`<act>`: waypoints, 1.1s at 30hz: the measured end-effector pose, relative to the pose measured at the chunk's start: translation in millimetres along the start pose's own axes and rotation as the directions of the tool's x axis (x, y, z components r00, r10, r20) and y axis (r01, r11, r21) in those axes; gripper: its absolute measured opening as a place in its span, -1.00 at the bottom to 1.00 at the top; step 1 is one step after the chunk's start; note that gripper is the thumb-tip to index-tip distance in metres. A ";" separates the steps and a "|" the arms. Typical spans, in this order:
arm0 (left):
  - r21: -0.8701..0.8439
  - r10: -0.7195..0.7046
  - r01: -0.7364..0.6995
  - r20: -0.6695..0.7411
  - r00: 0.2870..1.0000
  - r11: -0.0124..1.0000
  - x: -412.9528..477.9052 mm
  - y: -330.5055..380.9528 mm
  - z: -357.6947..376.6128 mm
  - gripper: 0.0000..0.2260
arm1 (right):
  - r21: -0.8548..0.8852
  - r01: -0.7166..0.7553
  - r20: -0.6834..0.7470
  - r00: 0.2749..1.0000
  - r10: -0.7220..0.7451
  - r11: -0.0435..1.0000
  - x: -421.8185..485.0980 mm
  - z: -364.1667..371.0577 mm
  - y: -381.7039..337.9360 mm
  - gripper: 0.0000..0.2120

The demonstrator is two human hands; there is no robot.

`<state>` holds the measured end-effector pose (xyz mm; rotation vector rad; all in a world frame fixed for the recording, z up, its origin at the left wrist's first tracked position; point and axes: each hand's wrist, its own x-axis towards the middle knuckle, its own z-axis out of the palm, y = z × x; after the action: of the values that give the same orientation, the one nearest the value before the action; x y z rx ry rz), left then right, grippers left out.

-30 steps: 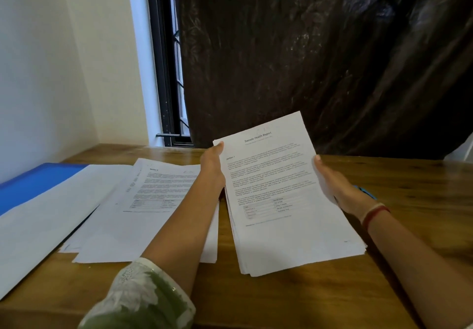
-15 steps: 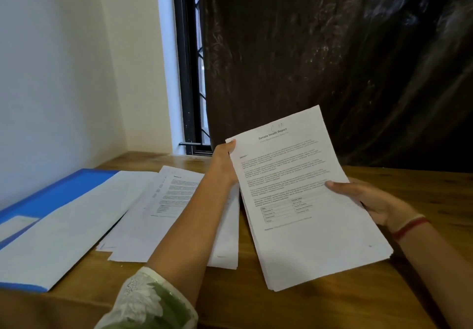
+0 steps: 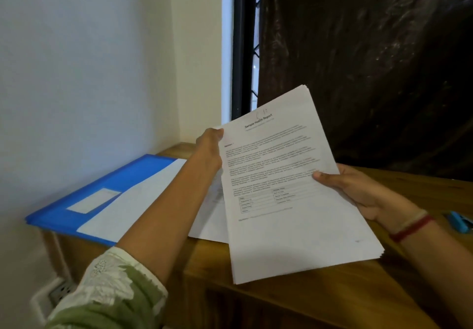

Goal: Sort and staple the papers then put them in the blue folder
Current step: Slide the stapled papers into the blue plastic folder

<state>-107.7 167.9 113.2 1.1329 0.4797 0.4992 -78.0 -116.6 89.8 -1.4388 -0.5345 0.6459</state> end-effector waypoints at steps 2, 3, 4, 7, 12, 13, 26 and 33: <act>-0.001 -0.026 0.026 -0.010 1.000 1.000 1.5 -3.0 -20.4 -0.86 | -0.023 -0.017 -0.002 1.000 0.017 1.000 11.0 16.6 7.1 -0.68; 0.004 -0.034 0.034 -0.007 0.999 0.999 1.4 -4.4 -29.4 -0.87 | -0.022 -0.033 -0.003 0.999 0.033 0.999 16.5 23.6 10.9 -0.69; 0.004 -0.038 0.038 -0.008 0.999 0.999 -2.3 -3.8 -38.0 -0.87 | -0.017 -0.051 -0.002 0.999 0.051 0.999 21.7 31.4 14.8 -0.72; 0.056 -0.047 0.049 -0.039 0.998 0.997 -1.1 -0.9 -65.2 -0.84 | 0.009 -0.089 0.033 0.995 0.089 0.996 34.6 52.8 24.8 -0.76; 0.098 -0.065 0.069 -0.050 0.997 0.993 3.8 5.6 -113.5 -0.78 | 0.072 -0.132 0.114 0.986 0.124 0.989 53.8 91.4 36.5 -0.72; 0.083 -0.065 0.070 -0.068 0.996 0.994 6.7 6.2 -123.5 -0.77 | 0.093 -0.137 0.130 0.984 0.125 0.986 57.1 99.4 38.7 -0.72; 0.384 0.127 -0.027 -0.237 0.963 0.923 18.0 30.3 -216.0 -0.83 | 0.021 -0.033 0.092 0.995 0.031 0.999 84.7 173.8 53.7 -0.73; 0.419 -0.073 0.133 -0.157 0.985 0.898 29.9 36.7 -285.3 -0.77 | -0.756 0.202 -0.042 0.934 -0.355 0.622 119.8 160.5 64.0 -0.91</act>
<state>-258.3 405.2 44.8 1.4920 0.7939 0.3879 -106.8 83.4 31.6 -2.1034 -0.9193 -0.0107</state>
